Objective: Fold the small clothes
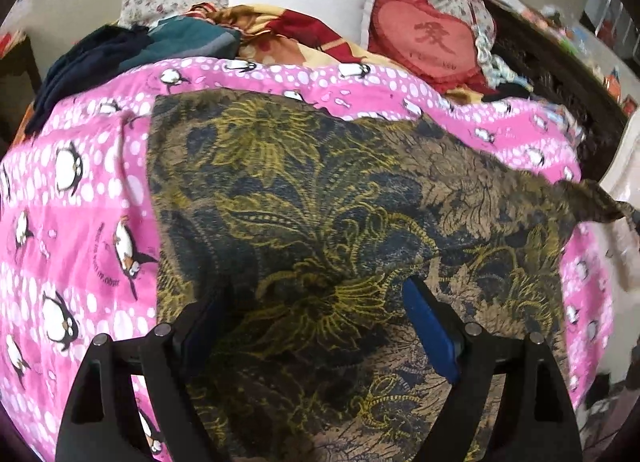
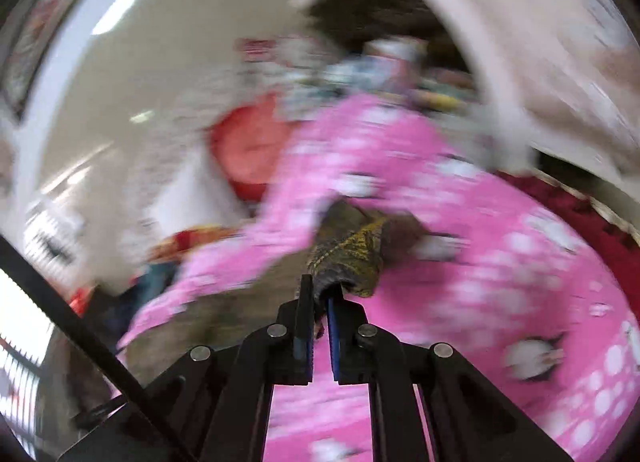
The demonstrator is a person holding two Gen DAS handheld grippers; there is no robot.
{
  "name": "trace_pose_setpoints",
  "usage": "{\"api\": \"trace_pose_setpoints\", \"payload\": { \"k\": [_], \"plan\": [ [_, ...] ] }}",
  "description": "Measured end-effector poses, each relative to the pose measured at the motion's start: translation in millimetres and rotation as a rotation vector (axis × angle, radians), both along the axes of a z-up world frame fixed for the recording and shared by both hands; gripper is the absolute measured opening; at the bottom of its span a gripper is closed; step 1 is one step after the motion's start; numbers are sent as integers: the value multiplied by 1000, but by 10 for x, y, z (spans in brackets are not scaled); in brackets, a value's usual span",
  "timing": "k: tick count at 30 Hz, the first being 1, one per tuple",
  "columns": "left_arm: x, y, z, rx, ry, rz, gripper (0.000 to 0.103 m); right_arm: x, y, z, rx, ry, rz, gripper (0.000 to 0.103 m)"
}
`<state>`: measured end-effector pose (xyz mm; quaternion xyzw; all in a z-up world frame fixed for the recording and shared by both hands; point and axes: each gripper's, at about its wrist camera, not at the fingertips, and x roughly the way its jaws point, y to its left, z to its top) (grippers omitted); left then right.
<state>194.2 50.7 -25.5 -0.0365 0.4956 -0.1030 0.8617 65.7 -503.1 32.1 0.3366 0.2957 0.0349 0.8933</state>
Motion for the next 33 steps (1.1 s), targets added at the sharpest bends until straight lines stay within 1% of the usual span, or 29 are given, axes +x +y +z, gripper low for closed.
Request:
{"api": "trace_pose_setpoints", "payload": {
  "k": [2, 3, 6, 8, 9, 11, 12, 13, 14, 15, 16, 17, 18, 19, 21, 24, 26, 27, 28, 29, 30, 31, 33],
  "plan": [
    [-31, 106, 25, -37, -4, 15, 86, 149, 448, 350, -17, -50, 107, 6],
    [-47, 147, 41, -45, -9, 21, 86, 264, 740, 527, -15, -78, 172, 6],
    [-105, 308, 124, -70, -31, 40, 86, 533, 1416, 835, -4, -137, 287, 6],
    [-144, 438, 201, -70, -48, 51, 86, 759, 1967, 1035, 30, -198, 368, 6],
    [-154, 492, 231, -67, -58, 59, 86, 818, 2153, 1081, 45, -217, 395, 6],
    [-169, 646, 294, -65, -79, 86, 86, 1024, 2730, 1112, 104, -245, 469, 6],
    [-172, 705, 304, -68, -84, 98, 86, 1080, 2954, 1081, 112, -236, 496, 8],
    [-173, 791, 306, -74, -86, 117, 86, 1187, 3278, 988, 114, -207, 550, 9],
    [-157, 879, 298, -82, -83, 137, 86, 1266, 3540, 876, 120, -164, 612, 13],
    [-149, 935, 284, -89, -80, 151, 86, 1362, 3846, 703, 138, -82, 705, 44],
    [-139, 986, 262, -94, -75, 164, 86, 1396, 3988, 588, 152, -33, 756, 73],
    [-129, 1039, 228, -101, -68, 174, 86, 1410, 4078, 507, 154, -5, 790, 74],
    [-121, 1064, 202, -103, -62, 175, 86, 1388, 4117, 478, 130, -6, 809, 74],
    [-107, 1074, 168, -102, -56, 174, 86, 1322, 4083, 493, 65, -31, 798, 74],
    [-60, 1055, 106, -106, -37, 169, 86, 1234, 3859, 481, -18, -49, 740, 74],
    [-3, 932, 31, -165, -11, 136, 86, 1204, 3511, 347, -87, -3, 663, 74],
    [33, 791, 4, -180, -7, 112, 86, 1150, 3221, 164, -174, 52, 584, 74],
    [52, 708, -5, -180, -8, 99, 86, 1142, 3100, 110, -197, 71, 558, 74],
    [77, 603, -12, -180, -9, 82, 86, 1123, 2927, -34, -216, 107, 522, 74],
    [118, 475, -25, -178, -8, 63, 86, 1102, 2782, -109, -211, 126, 503, 74],
    [160, 355, -39, -176, -8, 52, 86, 1082, 2607, -241, -193, 154, 471, 74],
    [193, 267, -57, -175, -7, 47, 86, 1056, 2458, -311, -171, 169, 448, 74],
    [291, 70, -111, -169, 1, 41, 86, 1005, 2243, -365, -138, 177, 416, 74]
  ]
}}
